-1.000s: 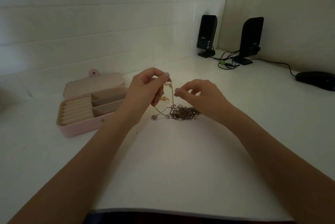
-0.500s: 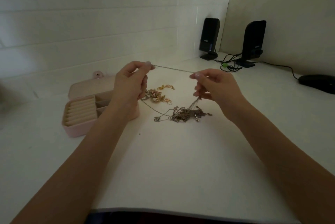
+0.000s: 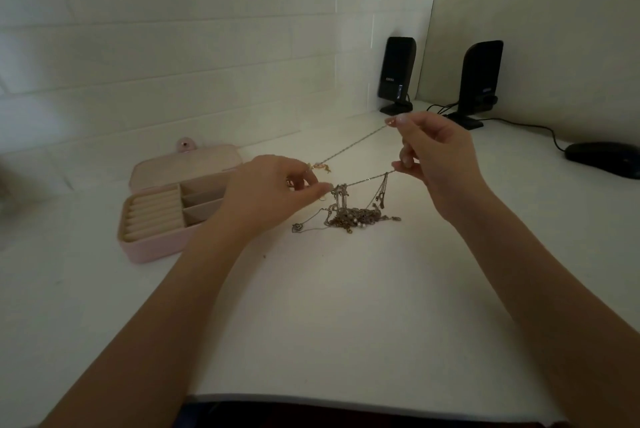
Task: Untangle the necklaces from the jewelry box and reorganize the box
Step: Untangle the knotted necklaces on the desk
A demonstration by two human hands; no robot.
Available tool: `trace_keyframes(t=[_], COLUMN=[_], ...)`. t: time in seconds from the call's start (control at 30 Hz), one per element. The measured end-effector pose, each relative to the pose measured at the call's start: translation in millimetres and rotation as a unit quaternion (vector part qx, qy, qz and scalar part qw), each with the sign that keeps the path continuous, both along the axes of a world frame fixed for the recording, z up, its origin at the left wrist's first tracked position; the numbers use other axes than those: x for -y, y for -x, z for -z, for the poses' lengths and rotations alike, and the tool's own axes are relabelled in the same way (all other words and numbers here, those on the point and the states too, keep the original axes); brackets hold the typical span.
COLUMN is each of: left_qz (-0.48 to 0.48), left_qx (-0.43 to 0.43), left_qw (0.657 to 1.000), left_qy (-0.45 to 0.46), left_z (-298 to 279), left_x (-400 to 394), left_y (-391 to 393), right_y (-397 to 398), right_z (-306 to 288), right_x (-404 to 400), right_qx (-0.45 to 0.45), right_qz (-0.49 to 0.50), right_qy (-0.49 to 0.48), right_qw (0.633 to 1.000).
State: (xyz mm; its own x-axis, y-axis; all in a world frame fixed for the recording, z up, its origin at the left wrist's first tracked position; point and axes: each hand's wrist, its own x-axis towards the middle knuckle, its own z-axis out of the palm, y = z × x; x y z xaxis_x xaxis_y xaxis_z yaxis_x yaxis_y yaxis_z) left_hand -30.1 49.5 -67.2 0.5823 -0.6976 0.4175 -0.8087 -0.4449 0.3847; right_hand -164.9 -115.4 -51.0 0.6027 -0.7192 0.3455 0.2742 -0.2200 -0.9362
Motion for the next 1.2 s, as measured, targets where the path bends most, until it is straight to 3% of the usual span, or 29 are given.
trace_keyframes(t=[0.1, 0.23, 0.4, 0.47, 0.53, 0.6, 0.67, 0.93, 1.03, 1.2], left_qz=[0.021, 0.022, 0.078, 0.081, 0.075, 0.069, 0.063, 0.051, 0.068, 0.107], left_qx=[-0.041, -0.08, -0.197, -0.222, -0.249, -0.262, -0.263, -0.274, -0.291, -0.338], left_qw=[0.999, 0.993, 0.966, 0.961, 0.953, 0.948, 0.948, 0.943, 0.934, 0.911], left_qy=[0.013, 0.084, 0.147, 0.145, 0.158, 0.164, 0.168, 0.18, 0.196, 0.212], left_z=[-0.5, 0.9, 3.1, 3.0, 3.3, 4.1, 6.0, 6.7, 3.3, -3.6], left_x=[0.5, 4.1, 8.6, 9.7, 10.2, 10.9, 12.1, 12.9, 13.0, 12.1], left_y=[1.4, -1.3, 2.9, 3.4, 1.6, -0.3, -2.4, -3.0, -0.1, 6.1], right_y=[-0.7, -1.8, -7.6, -7.9, -6.2, -3.9, -1.2, 6.6, 1.8, -10.5], right_z=[0.2, 2.2, 9.2, 8.7, 3.6, -2.2, -5.0, 0.2, 5.2, 17.0], right_x=[0.9, -0.7, -7.1, -8.5, -10.6, -11.2, -9.6, -13.6, -17.1, -16.6], right_qx=[0.007, -0.034, -0.098, -0.086, -0.04, 0.008, 0.021, -0.136, -0.219, -0.217], right_qz=[0.001, 0.002, 0.009, -0.006, -0.057, -0.112, -0.162, -0.289, -0.239, -0.111], right_qy=[0.036, 0.161, 0.221, 0.157, 0.034, -0.075, -0.108, 0.063, 0.085, 0.163], right_qw=[0.999, 0.986, 0.97, 0.984, 0.997, 0.991, 0.981, 0.945, 0.942, 0.956])
